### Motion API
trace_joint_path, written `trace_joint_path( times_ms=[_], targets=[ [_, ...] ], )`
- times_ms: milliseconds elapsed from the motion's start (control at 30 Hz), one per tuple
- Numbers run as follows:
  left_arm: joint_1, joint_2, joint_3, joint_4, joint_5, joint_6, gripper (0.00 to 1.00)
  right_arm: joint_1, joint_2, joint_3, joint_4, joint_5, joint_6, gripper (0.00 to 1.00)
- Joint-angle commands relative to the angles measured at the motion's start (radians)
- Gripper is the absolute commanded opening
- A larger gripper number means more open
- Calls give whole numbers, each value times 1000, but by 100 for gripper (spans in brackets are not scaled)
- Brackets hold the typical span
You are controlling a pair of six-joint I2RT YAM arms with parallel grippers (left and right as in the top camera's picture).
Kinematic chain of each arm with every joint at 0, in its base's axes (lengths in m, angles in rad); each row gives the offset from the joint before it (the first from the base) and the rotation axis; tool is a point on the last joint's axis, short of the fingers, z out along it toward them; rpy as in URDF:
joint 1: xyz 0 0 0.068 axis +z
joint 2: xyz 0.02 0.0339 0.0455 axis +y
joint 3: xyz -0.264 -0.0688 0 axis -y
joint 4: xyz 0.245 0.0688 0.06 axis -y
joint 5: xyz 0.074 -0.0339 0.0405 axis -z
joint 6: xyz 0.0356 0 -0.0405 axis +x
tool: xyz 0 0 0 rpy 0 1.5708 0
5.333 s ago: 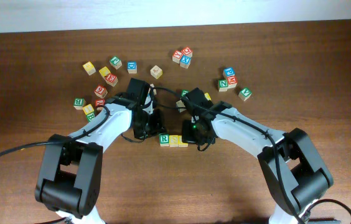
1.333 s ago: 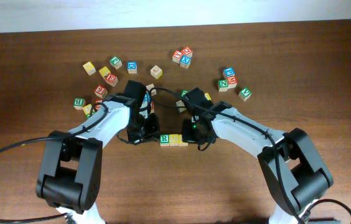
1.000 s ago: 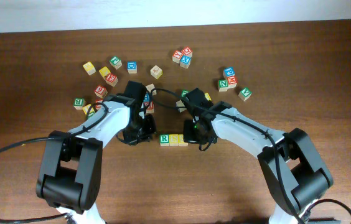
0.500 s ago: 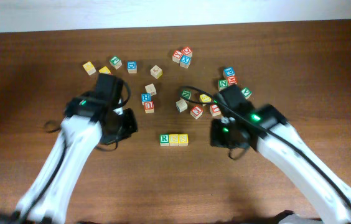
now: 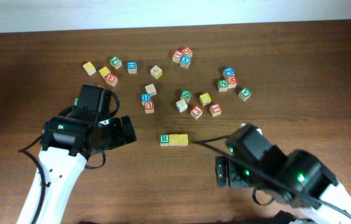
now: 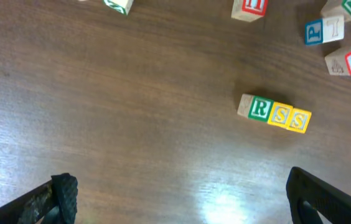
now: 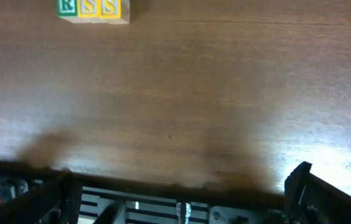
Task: Spell out RSS
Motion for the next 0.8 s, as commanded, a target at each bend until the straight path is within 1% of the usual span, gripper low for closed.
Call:
trace_joint_path(
  times_ms=[0, 133, 767],
  targets=[
    [2, -7, 8, 0, -18, -2, 99, 62, -28, 5, -4, 86, 93, 98],
    [2, -7, 8, 0, -18, -2, 99, 68, -13, 5, -65, 85, 93, 98],
    [3, -7, 8, 0, -18, -2, 99, 68, 116, 5, -63, 92, 81, 98]
  ],
)
